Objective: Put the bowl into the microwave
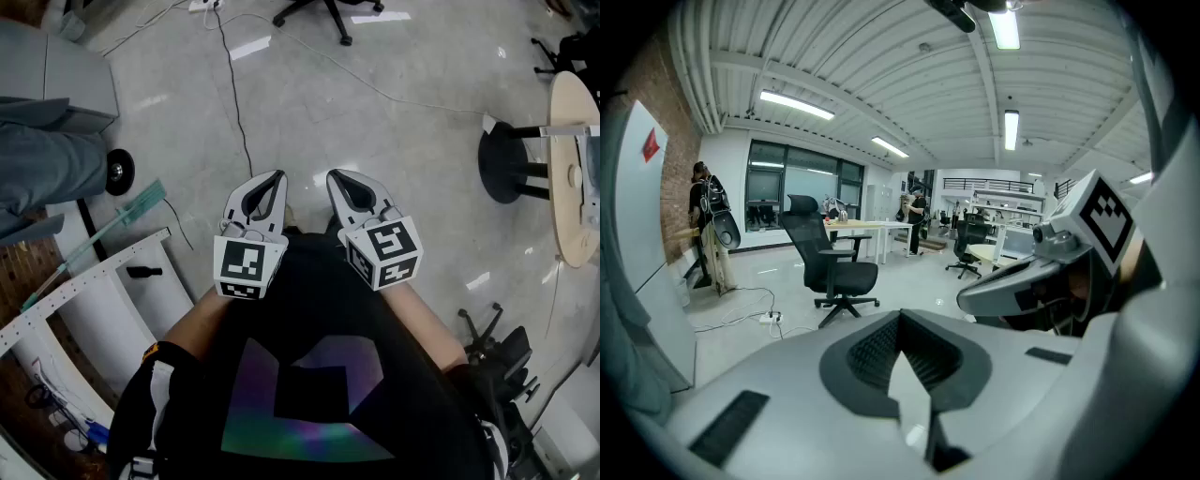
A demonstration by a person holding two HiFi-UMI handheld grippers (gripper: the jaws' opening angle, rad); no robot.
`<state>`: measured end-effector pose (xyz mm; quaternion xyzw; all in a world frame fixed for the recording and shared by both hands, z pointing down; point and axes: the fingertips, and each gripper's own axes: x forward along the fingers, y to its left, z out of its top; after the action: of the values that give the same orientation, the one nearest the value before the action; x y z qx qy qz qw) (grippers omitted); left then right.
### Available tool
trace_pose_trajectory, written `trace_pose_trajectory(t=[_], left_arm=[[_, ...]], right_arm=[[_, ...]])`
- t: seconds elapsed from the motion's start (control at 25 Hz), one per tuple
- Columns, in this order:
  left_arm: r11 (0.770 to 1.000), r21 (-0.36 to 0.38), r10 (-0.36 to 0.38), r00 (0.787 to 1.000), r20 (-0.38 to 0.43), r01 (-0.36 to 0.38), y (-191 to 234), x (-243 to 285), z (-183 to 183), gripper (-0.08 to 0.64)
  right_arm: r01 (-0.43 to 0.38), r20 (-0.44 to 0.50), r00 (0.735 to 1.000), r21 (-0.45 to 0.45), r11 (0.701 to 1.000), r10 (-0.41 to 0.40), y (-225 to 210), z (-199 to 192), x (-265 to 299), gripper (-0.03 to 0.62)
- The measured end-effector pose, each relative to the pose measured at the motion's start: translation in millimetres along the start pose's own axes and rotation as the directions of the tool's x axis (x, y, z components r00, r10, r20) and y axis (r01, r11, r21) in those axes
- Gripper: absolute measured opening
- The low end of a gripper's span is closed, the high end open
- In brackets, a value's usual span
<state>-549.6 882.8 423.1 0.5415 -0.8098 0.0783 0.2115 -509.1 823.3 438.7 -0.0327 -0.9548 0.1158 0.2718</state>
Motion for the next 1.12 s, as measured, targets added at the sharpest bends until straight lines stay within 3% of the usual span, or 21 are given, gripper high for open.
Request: trace_pose_trajectory(t=[0.32, 0.64, 1.12], left_arm=[[1.0, 0.014, 0.004, 1.0, 0.024, -0.004, -31, 36, 28, 0.046], [0.999, 0.049, -0.013, 0.999, -0.032, 0.015, -60, 74, 47, 0.046], [0.993, 0.077, -0.09, 0.994, -0.063, 0.094, -122, 137, 81, 0.046]], right_arm=[[0.002, 0.02, 1.0, 0.012, 1.0, -0.003, -49, 14, -21, 0.015], [0.024, 0.06, 0.998, 0.063, 0.998, -0.028, -101, 23, -36, 0.015], [0.07, 0.091, 0.993, 0.111, 0.991, -0.08, -178, 30, -71, 0.015]])
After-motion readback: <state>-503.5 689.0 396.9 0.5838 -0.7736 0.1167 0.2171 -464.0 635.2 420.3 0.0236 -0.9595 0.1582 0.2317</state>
